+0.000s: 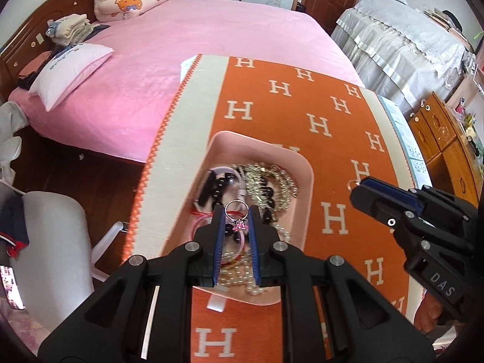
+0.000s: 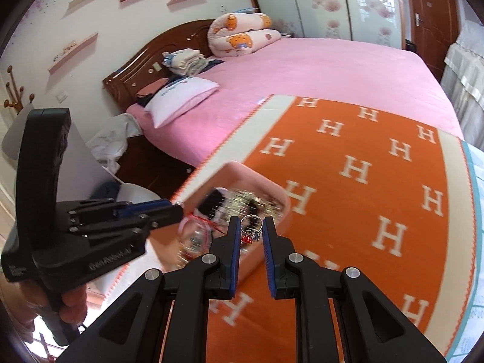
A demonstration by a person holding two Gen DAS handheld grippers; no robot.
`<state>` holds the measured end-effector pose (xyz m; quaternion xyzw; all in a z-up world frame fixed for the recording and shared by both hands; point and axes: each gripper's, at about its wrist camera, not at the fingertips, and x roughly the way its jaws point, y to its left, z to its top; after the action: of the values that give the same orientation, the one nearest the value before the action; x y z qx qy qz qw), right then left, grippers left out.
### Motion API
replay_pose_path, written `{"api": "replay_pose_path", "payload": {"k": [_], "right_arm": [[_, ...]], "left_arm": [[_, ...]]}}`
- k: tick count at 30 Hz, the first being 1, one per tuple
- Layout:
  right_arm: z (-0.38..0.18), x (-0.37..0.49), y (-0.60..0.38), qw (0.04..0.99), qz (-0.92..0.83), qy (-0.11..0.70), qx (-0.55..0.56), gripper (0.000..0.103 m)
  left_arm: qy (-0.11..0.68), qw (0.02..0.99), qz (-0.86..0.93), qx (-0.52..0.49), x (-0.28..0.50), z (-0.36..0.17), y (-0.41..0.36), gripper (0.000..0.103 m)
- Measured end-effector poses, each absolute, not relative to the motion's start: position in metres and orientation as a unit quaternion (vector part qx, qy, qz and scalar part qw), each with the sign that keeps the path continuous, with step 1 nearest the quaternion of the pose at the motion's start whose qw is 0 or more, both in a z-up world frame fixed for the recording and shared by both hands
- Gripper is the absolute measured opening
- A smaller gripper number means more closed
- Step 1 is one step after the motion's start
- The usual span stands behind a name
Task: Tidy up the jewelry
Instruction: 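Carry both rings into the tray and open both tools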
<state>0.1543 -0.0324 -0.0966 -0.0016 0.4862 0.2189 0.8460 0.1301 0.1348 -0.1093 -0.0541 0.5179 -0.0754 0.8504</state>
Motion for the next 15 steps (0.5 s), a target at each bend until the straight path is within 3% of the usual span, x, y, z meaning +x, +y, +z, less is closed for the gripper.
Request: {"api": "replay_pose_path", "payload": {"k": [9, 12, 14, 15], "right_arm": [[-0.114, 0.148, 0.007, 0.824, 0.232, 0.516, -0.021, 0.015], [-0.122, 0.143, 0.015, 0.822, 0.226, 0.521, -0.035, 0.022], [-0.124, 0.139, 0.018, 0.825, 0.223, 0.518, -0.038, 0.028], [-0.123, 0.136, 0.019, 0.826, 0.22, 0.517, -0.037, 0.032]], "left_arm": [[0.528, 0.843, -0.086, -0.045, 0.127, -0.116, 0.145, 0.013], [0.539, 0.836, -0.091, -0.042, 0.125, -0.121, 0.147, 0.015], [0.54, 0.836, -0.092, -0.037, 0.124, -0.123, 0.146, 0.027], [0.538, 0.837, -0.091, -0.033, 0.122, -0.123, 0.146, 0.042]]}}
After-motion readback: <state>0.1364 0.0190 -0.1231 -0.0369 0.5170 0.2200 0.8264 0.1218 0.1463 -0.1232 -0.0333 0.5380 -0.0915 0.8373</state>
